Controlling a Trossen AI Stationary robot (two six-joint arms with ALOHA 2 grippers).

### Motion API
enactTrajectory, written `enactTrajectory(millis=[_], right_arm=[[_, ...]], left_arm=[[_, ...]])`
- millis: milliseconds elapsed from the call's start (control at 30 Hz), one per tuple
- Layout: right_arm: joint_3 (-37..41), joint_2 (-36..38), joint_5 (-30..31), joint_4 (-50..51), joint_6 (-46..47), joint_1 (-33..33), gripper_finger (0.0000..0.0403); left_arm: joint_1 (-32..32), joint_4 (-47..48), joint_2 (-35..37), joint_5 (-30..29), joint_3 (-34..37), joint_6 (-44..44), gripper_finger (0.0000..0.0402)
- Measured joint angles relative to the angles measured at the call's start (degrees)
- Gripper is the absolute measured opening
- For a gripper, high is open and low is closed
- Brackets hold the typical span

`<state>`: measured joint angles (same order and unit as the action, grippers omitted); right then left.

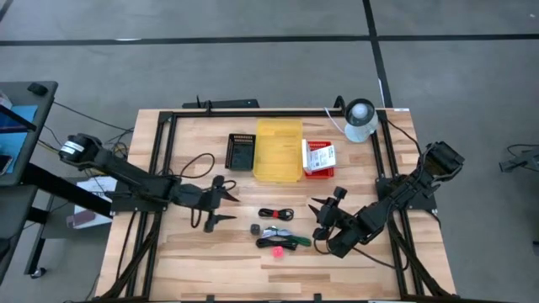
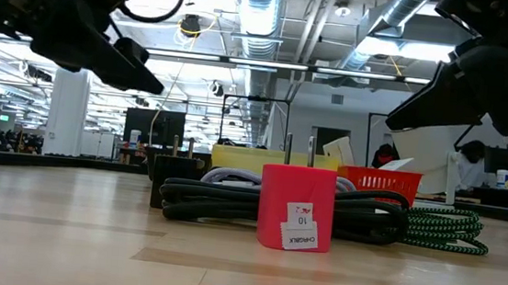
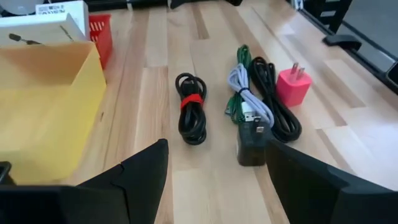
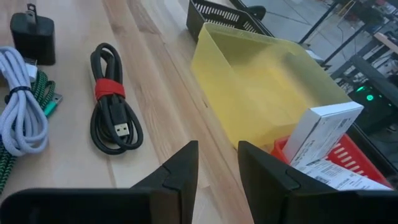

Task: Pick and place items into bin
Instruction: Put the black charger adapter into the black bin

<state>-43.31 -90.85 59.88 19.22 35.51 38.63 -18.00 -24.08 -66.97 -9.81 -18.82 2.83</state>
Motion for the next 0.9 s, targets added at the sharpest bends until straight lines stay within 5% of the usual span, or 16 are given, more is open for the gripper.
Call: enactTrajectory(millis=[500,900], right_arm=[[0.00,0.00,-5.19,0.00,-1.03,0.00,0.0107],[0.00,-0.02,-7.53,0.29,-1.87,0.00,0.0107]], left_arm=[[-1.03,-2.27,-16.97,1.98,-10.31,0.22,0.0258],[-2.86,-1.83,-23.28,1.95,-13.32,3.49,0.0258]])
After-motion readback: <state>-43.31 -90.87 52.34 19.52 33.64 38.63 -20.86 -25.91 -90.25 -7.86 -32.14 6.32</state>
